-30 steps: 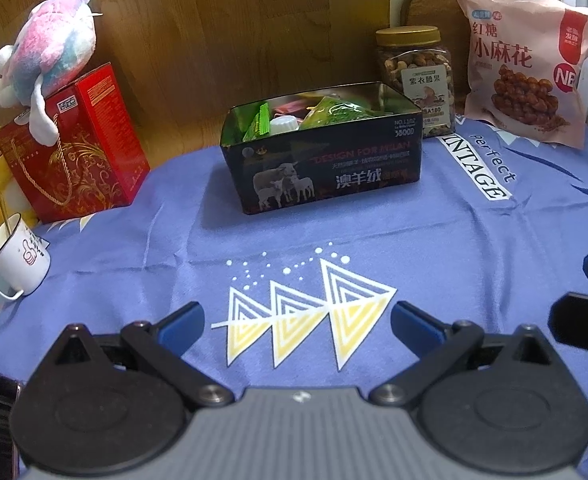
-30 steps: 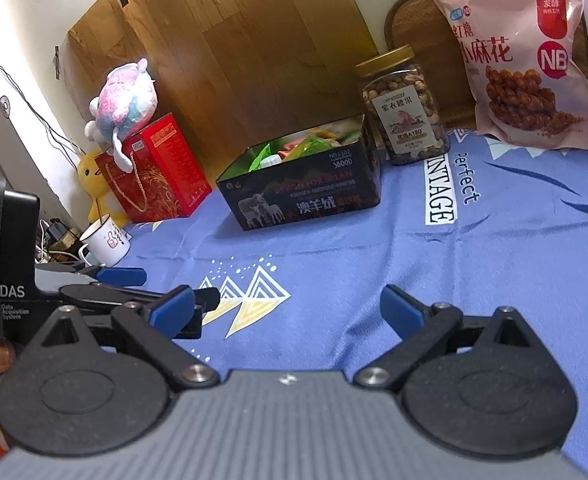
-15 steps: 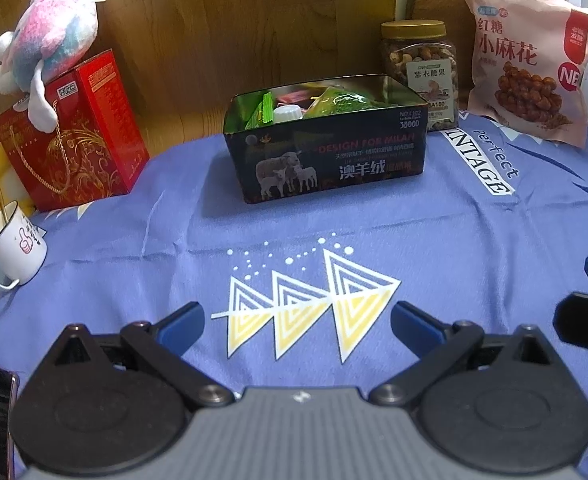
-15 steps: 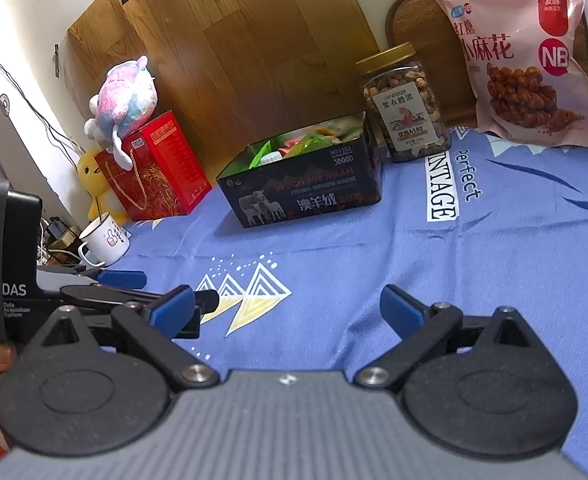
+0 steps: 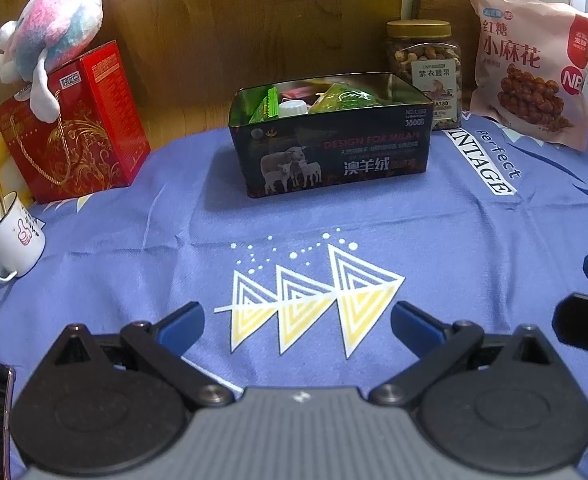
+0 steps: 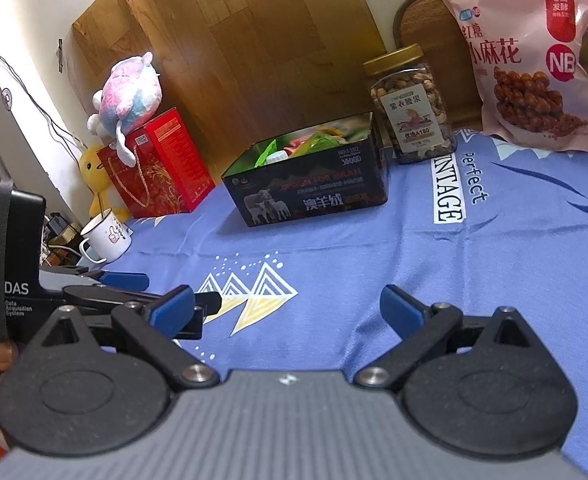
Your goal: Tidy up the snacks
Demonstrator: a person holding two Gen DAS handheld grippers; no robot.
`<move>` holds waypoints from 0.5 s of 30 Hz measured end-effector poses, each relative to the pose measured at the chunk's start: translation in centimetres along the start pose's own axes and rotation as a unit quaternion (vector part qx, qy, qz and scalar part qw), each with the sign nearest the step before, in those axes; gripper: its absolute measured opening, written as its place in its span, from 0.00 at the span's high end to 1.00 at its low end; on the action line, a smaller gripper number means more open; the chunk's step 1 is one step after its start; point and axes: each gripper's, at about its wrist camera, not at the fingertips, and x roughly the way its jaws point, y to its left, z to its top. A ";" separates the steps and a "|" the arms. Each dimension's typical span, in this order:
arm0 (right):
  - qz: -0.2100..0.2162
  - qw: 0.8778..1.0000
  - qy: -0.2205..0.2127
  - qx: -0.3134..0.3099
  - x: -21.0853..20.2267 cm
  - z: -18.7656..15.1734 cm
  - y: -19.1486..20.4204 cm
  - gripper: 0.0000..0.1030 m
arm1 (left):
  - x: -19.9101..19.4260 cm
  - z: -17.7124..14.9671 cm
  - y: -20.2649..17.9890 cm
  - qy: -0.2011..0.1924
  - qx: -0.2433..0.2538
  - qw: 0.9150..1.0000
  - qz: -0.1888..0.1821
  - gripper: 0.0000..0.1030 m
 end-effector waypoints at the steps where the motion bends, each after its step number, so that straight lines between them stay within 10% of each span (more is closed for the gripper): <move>1: 0.000 1.000 0.000 -0.001 0.0 0.0 0.0 0.02 | 0.0 0.0 0.0 0.000 0.000 1.000 -0.001 0.00; 15: -0.001 1.000 0.001 -0.002 0.2 -0.1 0.1 0.02 | 0.2 0.2 0.2 -0.001 -0.002 1.000 0.005 0.00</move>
